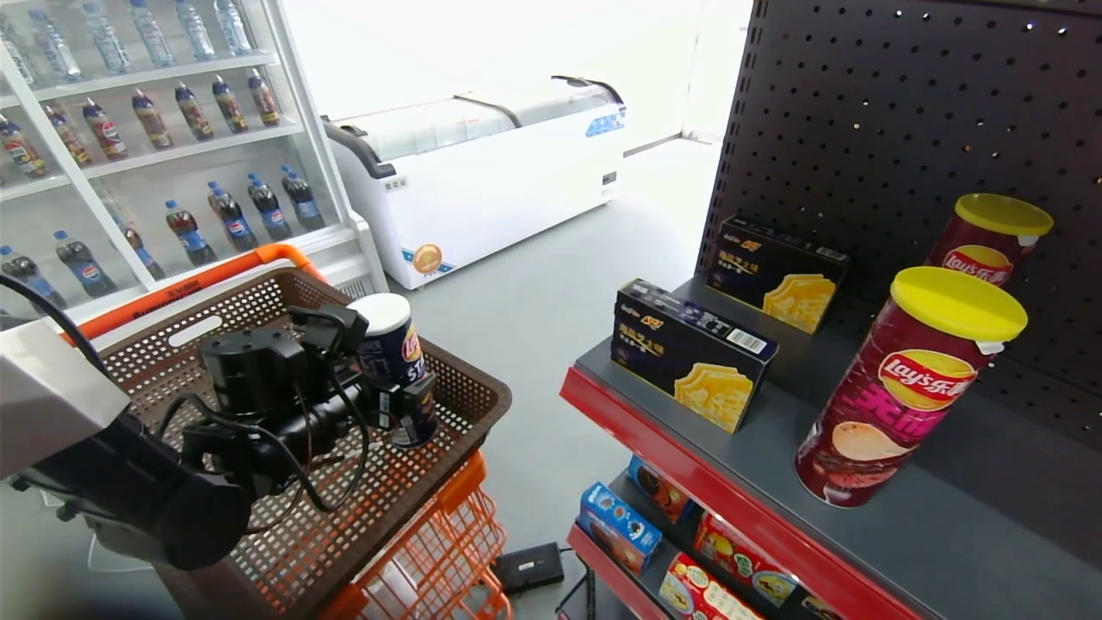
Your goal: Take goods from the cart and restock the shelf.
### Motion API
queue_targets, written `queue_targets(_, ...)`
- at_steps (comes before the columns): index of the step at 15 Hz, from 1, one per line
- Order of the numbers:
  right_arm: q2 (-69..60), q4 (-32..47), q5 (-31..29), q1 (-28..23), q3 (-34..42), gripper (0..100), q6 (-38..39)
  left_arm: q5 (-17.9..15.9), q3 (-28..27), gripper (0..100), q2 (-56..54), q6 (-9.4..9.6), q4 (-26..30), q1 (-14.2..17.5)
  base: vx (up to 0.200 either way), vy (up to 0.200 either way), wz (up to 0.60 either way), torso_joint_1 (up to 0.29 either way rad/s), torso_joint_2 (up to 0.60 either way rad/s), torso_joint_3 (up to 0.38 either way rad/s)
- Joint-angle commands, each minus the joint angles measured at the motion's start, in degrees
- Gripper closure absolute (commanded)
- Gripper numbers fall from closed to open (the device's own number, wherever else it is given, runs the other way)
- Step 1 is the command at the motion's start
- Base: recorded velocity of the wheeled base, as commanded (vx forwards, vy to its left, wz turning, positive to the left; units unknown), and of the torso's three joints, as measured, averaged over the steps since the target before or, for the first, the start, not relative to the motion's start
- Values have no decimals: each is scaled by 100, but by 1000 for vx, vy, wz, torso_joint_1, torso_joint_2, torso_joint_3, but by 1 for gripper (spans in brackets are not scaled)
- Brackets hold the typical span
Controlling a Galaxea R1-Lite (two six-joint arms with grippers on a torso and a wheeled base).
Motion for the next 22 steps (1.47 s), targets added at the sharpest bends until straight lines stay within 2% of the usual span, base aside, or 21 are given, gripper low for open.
queue_targets(1, 6, 2, 2, 0, 0, 0, -3, -1, -41, 0, 168, -1, -30, -22, 0, 0, 0, 0, 0, 0)
queue_targets(3, 6, 2, 2, 0, 0, 0, -3, -1, -76, 0, 274, -1, -92, -30, 0, 0, 0, 0, 0, 0)
queue_targets(4, 6, 2, 2, 0, 0, 0, -3, -1, -129, 100, 317, -10, -110, -22, 0, 0, 0, 0, 0, 0)
queue_targets(10, 6, 2, 2, 0, 0, 0, -3, -10, -234, 100, 361, 17, -233, -4, 0, 0, 0, 0, 0, 0)
queue_targets(12, 6, 2, 2, 0, 0, 0, -3, -45, -243, 100, -131, 52, -154, -57, 0, 0, 0, 0, 0, 0)
queue_targets(14, 6, 2, 2, 0, 0, 0, -3, -221, -243, 100, -623, 43, 154, -145, 0, 0, 0, 0, 0, 0)
queue_targets(15, 6, 2, 2, 0, 0, 0, -3, -388, -243, 100, -966, 52, 550, -153, 0, 0, 0, 0, 0, 0)
queue_targets(17, 6, 2, 2, 0, 0, 0, -3, -862, -243, 100, -1871, 52, 1745, -153, 0, 0, 0, 0, 0, 0)
queue_targets(19, 6, 2, 2, 0, 0, 0, -3, -1082, -243, 100, -2548, 43, 2580, -268, 0, 0, 0, 0, 0, 0)
queue_targets(22, 6, 2, 2, 0, 0, 0, -3, -1161, -208, 100, -3198, -1, 3397, -417, 0, 0, 0, 0, 0, 0)
